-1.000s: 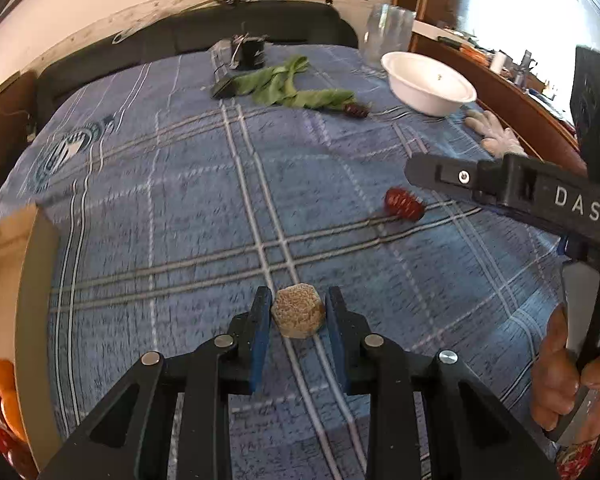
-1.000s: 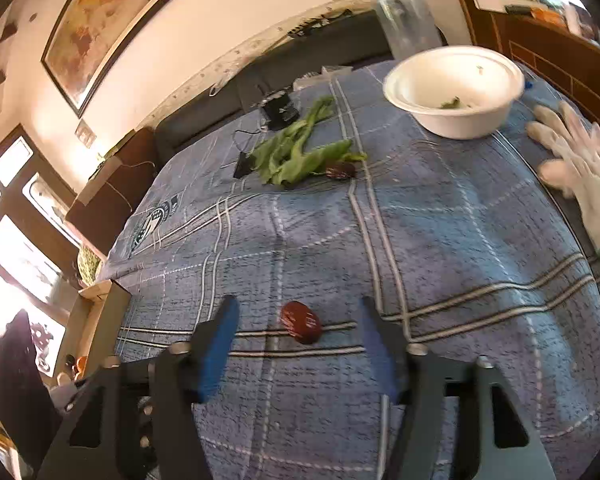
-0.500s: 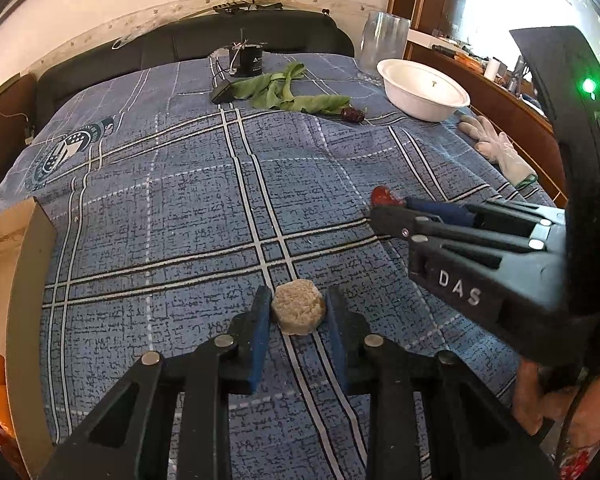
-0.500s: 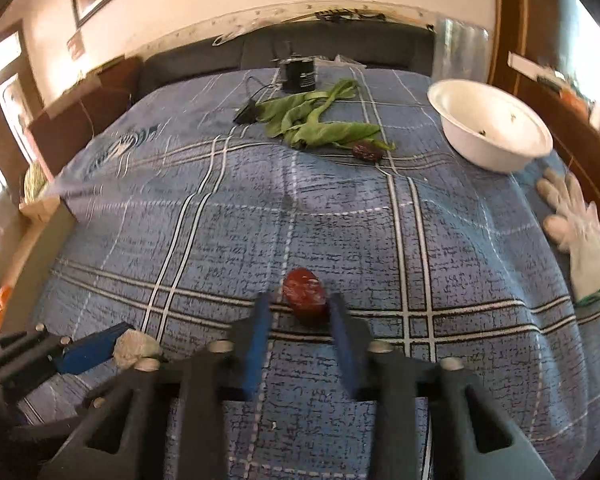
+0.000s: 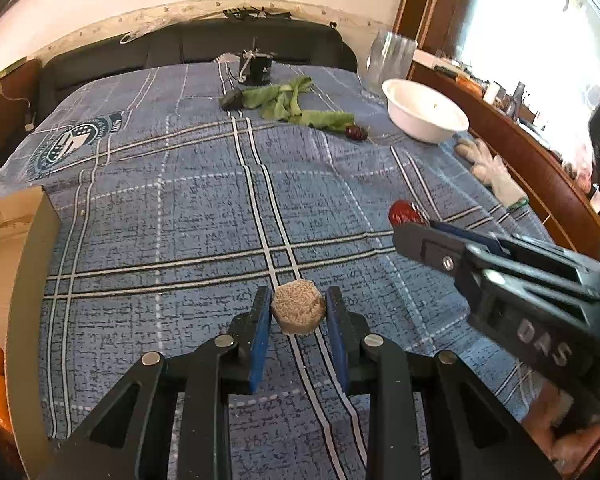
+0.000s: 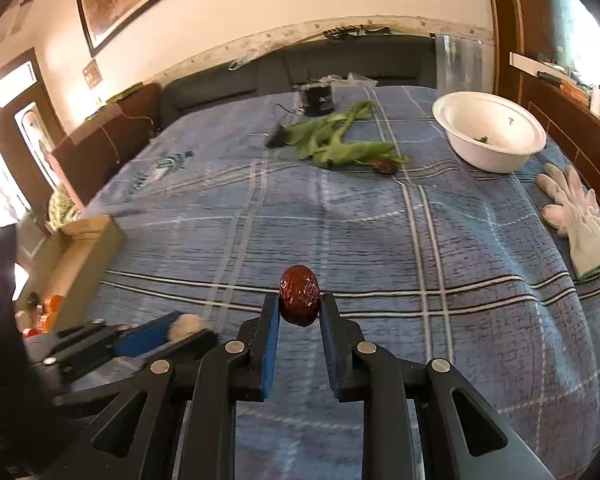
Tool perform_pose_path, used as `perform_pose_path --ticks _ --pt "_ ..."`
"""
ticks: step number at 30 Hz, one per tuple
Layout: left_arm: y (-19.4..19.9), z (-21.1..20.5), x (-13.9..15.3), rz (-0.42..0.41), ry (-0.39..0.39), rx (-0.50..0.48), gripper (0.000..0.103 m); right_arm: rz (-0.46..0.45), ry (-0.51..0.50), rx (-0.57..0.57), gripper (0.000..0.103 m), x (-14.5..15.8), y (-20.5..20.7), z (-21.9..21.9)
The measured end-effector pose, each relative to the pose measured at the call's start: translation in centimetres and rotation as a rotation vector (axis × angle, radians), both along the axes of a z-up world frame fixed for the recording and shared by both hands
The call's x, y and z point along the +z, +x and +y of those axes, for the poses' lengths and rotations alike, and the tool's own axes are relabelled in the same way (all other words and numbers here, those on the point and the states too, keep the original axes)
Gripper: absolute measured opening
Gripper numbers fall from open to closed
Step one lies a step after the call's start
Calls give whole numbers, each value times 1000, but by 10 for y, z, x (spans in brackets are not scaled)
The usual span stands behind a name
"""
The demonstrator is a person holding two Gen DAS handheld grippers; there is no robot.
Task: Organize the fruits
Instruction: 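Grasp the red date with the right gripper while the left gripper holds the cake, then carry the cake and date into the tray and open both grippers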
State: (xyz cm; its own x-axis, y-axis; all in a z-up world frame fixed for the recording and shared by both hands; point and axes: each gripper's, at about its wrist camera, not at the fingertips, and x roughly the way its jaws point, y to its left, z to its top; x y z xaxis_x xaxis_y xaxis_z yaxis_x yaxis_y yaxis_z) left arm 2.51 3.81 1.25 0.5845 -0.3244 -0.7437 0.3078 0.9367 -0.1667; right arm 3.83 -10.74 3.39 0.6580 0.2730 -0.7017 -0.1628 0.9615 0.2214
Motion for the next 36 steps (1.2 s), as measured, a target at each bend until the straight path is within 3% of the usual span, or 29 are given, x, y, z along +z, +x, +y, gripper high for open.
perform_pose_path --ticks 7,10,15,26,32,36 --pt "-28 29 24 -19 -64 50 26 -25 33 29 22 24 -34 13" --pt "-47 53 32 15 -151 74 26 -37 31 36 22 32 -46 17" --pt "-82 105 51 -17 -200 177 26 -46 75 76 22 41 -65 33" --pt "-132 229 55 -76 -106 507 26 -53 133 267 23 48 -100 112" --pt "-142 266 48 -58 -123 579 26 -45 99 386 23 47 -109 167" --pt "-139 275 53 -52 -148 572 26 -48 57 427 23 49 -105 195"
